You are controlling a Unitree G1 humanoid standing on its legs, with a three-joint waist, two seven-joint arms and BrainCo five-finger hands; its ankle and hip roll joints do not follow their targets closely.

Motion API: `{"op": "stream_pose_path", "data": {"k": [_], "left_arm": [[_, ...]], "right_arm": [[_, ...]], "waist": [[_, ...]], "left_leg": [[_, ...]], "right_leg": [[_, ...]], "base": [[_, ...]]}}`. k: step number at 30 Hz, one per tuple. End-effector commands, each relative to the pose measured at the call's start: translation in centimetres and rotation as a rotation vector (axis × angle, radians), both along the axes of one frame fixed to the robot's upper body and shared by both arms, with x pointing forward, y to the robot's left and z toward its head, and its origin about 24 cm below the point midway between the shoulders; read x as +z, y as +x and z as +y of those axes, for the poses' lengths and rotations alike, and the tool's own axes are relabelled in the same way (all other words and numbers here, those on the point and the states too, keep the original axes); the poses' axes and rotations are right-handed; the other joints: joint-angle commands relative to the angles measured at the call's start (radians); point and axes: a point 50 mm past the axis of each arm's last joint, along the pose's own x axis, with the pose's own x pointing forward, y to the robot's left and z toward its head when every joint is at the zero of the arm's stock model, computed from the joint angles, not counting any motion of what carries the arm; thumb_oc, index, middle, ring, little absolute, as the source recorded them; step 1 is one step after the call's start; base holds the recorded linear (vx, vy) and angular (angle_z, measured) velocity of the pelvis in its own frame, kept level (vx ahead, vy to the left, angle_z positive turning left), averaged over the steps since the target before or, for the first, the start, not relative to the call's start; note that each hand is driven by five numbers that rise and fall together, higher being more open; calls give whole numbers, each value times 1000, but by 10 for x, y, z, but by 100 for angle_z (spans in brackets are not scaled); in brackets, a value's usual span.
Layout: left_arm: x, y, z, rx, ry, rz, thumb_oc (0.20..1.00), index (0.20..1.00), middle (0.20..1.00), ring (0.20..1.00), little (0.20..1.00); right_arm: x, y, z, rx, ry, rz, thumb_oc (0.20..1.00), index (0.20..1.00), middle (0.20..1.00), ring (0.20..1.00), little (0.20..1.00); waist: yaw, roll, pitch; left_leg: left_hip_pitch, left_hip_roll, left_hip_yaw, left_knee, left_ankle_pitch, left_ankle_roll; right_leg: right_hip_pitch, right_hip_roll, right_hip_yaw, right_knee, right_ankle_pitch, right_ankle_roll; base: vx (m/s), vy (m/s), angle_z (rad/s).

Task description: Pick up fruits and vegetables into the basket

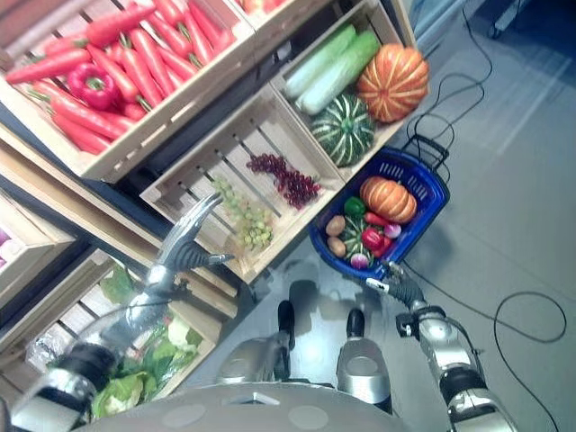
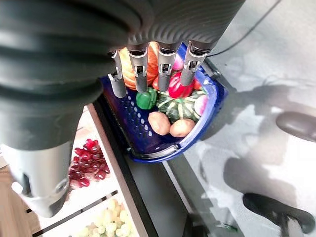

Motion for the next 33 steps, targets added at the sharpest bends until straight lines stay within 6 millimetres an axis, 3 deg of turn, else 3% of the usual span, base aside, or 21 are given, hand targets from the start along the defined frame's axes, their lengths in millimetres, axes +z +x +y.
{"op": "stream_pose_path", "data": {"k": [1,3,5,14,20,33], "left_arm": [[37,21,2,15,184,-198,1000,1000,1000,1000,1000],[51,29,4,17,252,-250,1000,1000,1000,1000,1000],[77,40,5,23,355,-322,1000,1000,1000,1000,1000],[135,66,8,93,590,-439,1000,1000,1000,1000,1000],[153,75,19,209,685,-477,1000,1000,1000,1000,1000],[161,92,22,291,719,-326,1000,1000,1000,1000,1000]], "right_arm": [[23,13,4,31,22,-112,1000,1000,1000,1000,1000],[31,17,2,39,8,-137,1000,1000,1000,1000,1000],[46,26,-3,52,-19,-182,1000,1000,1000,1000,1000],[92,54,-15,-10,-10,-342,1000,1000,1000,1000,1000],[118,61,-26,-51,15,-444,1000,1000,1000,1000,1000],[169,72,-24,-27,80,-636,1000,1000,1000,1000,1000]], "waist": [[-27,-21,33],[-37,-12,46],[-55,6,74],[-89,31,156],[-102,44,165],[-141,64,165]], "left_leg": [[-49,-56,61,180,-150,37],[-74,-58,66,193,-147,34],[-120,-62,68,223,-143,26],[-272,-69,102,297,-133,23],[-392,-65,136,368,-143,16],[-646,-45,174,497,-152,12]], "right_leg": [[-138,-15,10,217,-63,-18],[-167,-21,12,235,-68,-21],[-216,-32,23,263,-70,-24],[-383,-31,65,332,-62,-28],[-510,-32,88,396,-71,-28],[-783,-17,139,530,-72,-23]], "base": [[-48,92,-8],[-62,89,-2],[-67,95,-10],[-70,28,-6],[-13,20,-10],[14,24,-5]]}}
